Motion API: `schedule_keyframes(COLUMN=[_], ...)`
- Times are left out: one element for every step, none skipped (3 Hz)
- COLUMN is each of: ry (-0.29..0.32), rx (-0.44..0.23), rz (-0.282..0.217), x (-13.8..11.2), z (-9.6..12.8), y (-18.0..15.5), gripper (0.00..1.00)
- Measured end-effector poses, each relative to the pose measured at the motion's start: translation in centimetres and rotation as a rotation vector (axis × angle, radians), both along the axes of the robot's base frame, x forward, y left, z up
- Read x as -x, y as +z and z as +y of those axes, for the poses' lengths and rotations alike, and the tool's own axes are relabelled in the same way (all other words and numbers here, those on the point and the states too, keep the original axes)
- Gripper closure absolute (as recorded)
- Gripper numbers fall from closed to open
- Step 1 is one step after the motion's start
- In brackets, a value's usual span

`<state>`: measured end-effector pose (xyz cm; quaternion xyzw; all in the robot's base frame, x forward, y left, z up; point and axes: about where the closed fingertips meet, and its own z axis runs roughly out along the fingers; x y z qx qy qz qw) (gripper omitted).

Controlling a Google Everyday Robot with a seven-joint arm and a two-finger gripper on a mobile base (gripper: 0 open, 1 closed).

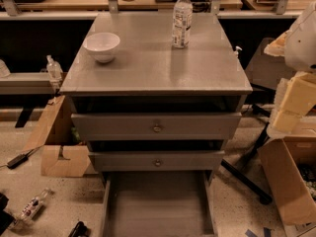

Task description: Close bottom drawer

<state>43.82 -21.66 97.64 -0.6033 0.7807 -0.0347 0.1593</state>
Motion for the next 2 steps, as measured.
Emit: schedule_keyframes(ry=[0.000,-0.023], rx=[0.000,-0.034], rz=[0.000,0.005], x=[0.0,0.2], z=[0.0,-0.4], y=[0.0,-2.7], gripper=[0.00,0.00])
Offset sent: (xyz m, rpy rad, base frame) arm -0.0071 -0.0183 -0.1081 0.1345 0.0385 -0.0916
